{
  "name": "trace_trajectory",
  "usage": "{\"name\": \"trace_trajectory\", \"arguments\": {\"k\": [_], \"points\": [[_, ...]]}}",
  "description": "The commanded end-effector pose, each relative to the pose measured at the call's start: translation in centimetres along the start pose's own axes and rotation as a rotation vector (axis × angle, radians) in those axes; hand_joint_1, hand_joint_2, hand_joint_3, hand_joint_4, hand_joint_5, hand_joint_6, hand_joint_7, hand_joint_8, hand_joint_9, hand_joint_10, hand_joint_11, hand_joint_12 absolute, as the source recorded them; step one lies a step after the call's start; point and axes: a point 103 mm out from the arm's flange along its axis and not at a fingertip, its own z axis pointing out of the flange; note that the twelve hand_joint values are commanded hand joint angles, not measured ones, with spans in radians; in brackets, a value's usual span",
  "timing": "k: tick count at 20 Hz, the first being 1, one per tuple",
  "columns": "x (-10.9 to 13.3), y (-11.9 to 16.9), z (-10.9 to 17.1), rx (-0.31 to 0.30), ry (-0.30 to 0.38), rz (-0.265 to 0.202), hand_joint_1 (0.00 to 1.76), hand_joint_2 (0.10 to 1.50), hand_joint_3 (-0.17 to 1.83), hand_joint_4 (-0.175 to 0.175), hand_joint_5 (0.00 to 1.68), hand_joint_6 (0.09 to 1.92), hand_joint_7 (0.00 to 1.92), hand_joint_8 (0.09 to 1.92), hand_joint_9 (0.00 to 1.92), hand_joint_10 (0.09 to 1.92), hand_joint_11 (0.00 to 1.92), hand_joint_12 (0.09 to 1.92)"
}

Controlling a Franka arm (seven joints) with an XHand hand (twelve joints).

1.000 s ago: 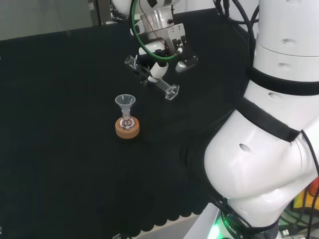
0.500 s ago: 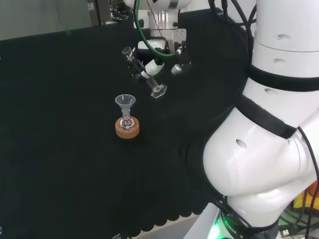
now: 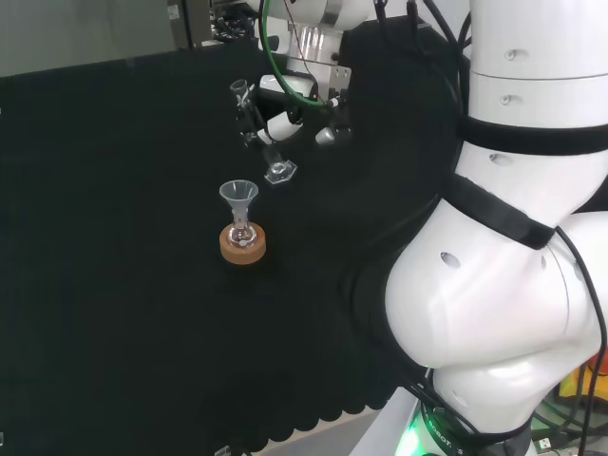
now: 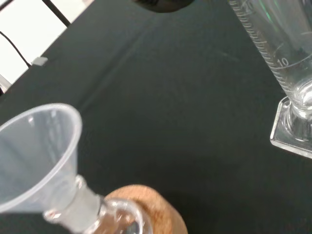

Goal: Put the graduated cylinder back on the table.

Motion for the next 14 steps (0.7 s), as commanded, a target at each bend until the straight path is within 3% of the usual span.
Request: {"name": "trace_trajectory", "arguments": {"k": [1, 5, 14], "points": [[-1.5, 3.6, 1.2, -0.084, 0.088, -0.056, 1.15, 1.13, 0.0, -0.175, 0.97, 1.03, 1.18, 0.44, 1.43, 0.09, 1.29, 0.71], [-1.9, 5.3, 2.2, -0.118, 0.117, -0.082, 1.15, 1.13, 0.0, -0.175, 0.97, 1.03, 1.18, 0.43, 1.43, 0.09, 1.28, 0.71], [-2.8, 7.4, 4.0, -0.174, 0.153, -0.09, 1.15, 1.13, 0.0, -0.175, 0.97, 1.03, 1.18, 0.42, 1.43, 0.09, 1.28, 0.72]]}}
